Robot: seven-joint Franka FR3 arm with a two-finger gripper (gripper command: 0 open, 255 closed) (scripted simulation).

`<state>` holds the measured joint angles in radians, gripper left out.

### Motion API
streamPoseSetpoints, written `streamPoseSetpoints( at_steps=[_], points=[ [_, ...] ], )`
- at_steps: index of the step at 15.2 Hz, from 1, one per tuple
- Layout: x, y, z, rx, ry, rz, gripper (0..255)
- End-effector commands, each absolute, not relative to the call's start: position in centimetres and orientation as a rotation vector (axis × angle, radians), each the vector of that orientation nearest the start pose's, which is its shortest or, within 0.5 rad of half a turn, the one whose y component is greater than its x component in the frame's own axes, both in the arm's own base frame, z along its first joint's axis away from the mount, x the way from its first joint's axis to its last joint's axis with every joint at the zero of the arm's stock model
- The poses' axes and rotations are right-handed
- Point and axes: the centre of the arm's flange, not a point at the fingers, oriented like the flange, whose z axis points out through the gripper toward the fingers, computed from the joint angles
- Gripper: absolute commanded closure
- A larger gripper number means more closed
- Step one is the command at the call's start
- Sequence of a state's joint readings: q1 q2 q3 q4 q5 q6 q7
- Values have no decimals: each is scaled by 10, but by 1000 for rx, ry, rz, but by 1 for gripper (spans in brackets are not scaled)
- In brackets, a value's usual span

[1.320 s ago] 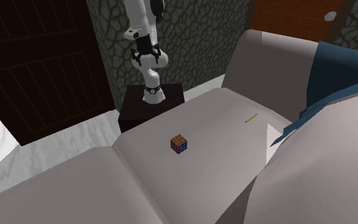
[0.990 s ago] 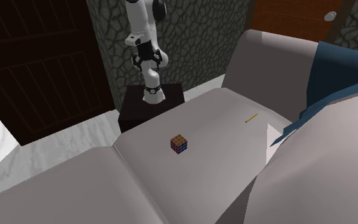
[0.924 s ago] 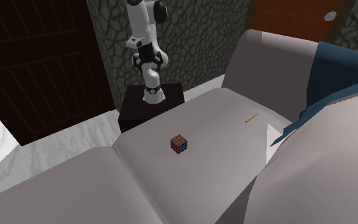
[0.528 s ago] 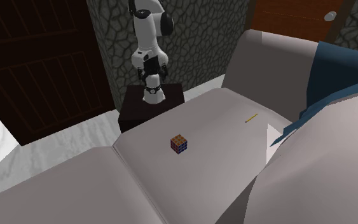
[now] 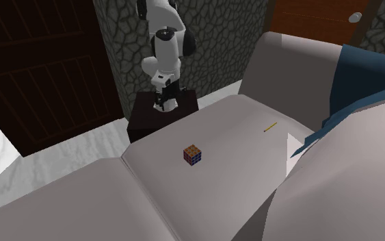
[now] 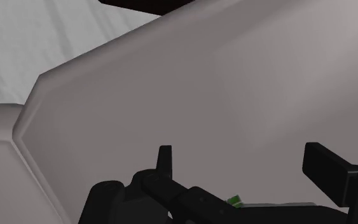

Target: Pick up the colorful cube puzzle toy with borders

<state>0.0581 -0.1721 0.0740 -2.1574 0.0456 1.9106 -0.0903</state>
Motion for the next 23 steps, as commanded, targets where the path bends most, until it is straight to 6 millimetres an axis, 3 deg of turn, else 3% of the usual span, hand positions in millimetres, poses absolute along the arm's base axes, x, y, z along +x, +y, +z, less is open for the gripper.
streamPoseSetpoints(
  at_steps=[1, 15, 23],
  points=[
    [508, 81, 447, -3100, -352, 120, 0],
    [649, 161, 349, -3130, -595, 139, 0],
    [651, 162, 308, -3131, -599, 139, 0]
  ],
)
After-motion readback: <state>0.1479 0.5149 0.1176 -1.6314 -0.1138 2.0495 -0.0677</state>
